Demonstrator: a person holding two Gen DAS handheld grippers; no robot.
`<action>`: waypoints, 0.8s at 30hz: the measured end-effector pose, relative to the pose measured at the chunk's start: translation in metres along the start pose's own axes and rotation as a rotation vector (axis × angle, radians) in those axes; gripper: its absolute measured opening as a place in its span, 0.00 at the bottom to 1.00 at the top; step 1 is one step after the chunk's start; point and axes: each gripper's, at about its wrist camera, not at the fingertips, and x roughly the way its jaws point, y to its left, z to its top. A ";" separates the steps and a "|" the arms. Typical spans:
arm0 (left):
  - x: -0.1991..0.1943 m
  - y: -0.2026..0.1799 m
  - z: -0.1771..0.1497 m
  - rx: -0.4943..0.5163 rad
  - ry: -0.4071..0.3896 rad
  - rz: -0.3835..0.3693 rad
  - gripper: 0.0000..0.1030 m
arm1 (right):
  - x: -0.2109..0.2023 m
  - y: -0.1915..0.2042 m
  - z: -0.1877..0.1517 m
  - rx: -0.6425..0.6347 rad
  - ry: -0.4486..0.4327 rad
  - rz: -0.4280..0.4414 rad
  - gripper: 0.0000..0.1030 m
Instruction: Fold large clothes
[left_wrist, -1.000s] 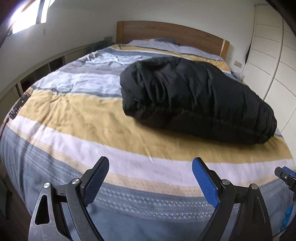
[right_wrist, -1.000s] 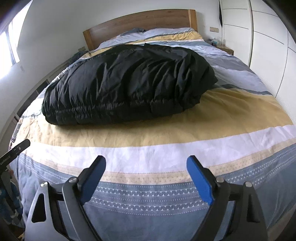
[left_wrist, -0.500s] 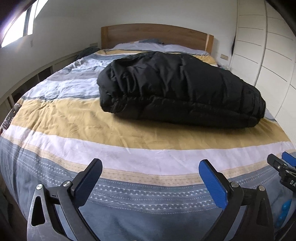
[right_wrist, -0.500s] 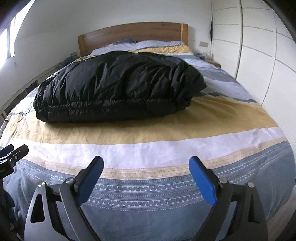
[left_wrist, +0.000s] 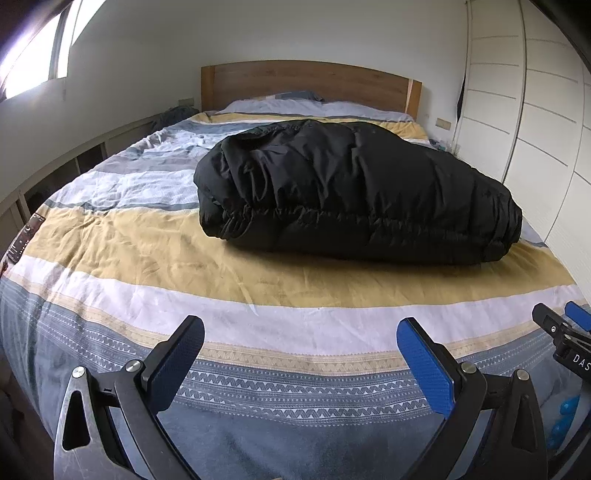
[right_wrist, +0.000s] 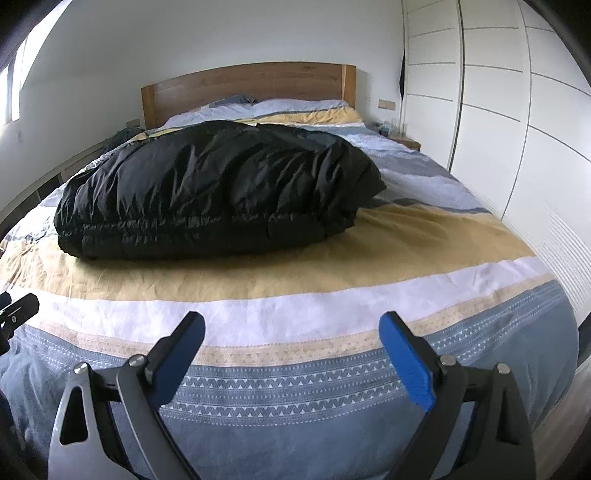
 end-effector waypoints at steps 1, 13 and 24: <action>0.000 -0.001 0.000 0.002 0.002 -0.002 0.99 | 0.000 0.001 0.000 -0.002 -0.002 0.000 0.93; -0.007 -0.008 0.000 0.021 -0.028 0.000 0.99 | -0.008 0.001 0.000 -0.001 -0.067 -0.010 0.93; -0.007 -0.011 -0.001 0.031 -0.029 0.005 0.99 | -0.006 0.001 -0.002 0.003 -0.055 -0.021 0.93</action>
